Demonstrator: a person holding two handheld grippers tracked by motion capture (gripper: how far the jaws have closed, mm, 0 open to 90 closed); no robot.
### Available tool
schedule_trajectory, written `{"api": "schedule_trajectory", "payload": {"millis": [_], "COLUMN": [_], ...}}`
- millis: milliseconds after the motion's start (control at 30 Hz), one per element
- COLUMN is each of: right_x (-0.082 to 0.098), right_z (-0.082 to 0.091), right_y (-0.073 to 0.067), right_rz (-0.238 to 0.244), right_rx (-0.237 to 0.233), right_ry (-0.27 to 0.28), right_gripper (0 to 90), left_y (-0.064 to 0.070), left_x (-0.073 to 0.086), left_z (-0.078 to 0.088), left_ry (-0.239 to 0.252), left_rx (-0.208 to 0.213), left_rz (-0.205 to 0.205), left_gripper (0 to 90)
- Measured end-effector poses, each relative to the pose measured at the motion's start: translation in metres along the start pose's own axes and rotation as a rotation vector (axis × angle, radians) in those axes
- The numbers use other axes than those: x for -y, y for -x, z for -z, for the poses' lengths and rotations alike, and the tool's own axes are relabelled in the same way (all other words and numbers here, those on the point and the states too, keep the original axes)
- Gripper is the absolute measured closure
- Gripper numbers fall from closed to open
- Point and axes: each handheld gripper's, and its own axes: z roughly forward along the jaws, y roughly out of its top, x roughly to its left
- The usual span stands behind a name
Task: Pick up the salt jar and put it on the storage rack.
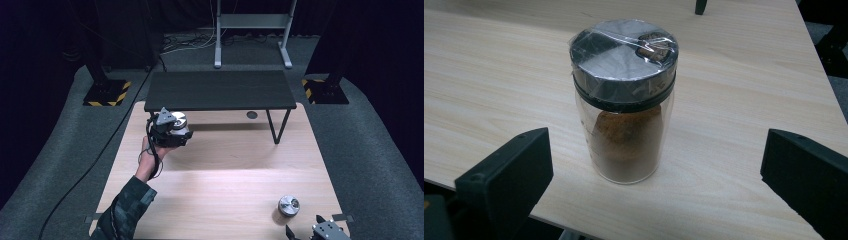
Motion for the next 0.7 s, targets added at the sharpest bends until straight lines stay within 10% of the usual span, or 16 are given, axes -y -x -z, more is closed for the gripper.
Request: {"api": "schedule_trajectory", "payload": {"millis": [700], "right_x": [-0.001], "right_z": [0.001], "right_y": [-0.001], "right_rz": [0.005], "right_rx": [0.0], "right_ry": [0.002], "right_gripper": [0.0], "left_y": [0.004], "left_x": [-0.018], "left_z": [-0.006], "left_ry": [0.007], "left_rx": [0.02], "left_rz": [-0.023], "left_gripper": [30.7]}}
